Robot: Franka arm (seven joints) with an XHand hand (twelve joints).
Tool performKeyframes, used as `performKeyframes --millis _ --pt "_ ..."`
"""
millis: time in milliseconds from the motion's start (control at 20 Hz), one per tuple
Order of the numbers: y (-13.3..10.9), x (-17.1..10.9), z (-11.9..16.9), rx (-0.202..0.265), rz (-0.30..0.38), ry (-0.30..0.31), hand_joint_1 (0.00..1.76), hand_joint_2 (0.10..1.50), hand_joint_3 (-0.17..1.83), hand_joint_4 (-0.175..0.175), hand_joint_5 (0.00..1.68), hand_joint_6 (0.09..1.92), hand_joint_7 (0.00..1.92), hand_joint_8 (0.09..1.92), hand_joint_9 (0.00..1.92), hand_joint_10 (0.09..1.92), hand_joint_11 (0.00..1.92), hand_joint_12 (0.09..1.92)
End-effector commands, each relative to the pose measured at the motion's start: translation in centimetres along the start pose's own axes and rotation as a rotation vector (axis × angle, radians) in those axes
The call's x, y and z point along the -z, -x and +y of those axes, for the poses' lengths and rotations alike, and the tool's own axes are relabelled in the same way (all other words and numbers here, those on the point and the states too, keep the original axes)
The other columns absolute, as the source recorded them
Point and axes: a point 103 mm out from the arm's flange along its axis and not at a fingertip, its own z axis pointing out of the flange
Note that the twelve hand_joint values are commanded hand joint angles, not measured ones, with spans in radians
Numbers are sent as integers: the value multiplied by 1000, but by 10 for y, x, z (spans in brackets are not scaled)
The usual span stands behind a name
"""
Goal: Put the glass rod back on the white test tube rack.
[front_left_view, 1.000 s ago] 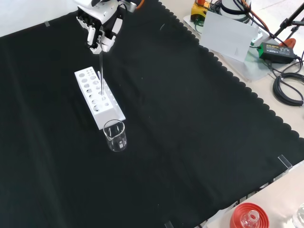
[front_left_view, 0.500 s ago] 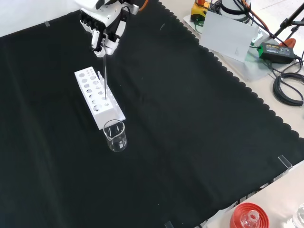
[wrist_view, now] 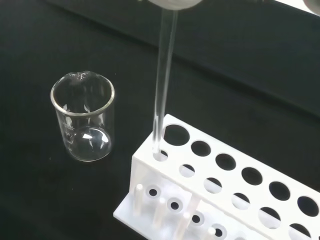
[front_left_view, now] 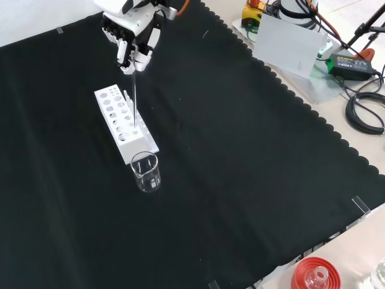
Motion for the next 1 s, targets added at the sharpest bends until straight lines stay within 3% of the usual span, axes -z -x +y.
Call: performKeyframes --millis 50,400,1000 --pt "-1 -5 3 5 6 -2 1203 1117 -175 -175 1157 751 1694 606 1920 327 1781 576" --pt "1 -3 4 5 13 -8 1203 1117 -175 -175 1157 751 1694 606 1920 327 1782 576" --pt "5 -31 22 30 28 -33 1203 1117 -175 -175 1157 751 1694 604 1920 326 1782 575"
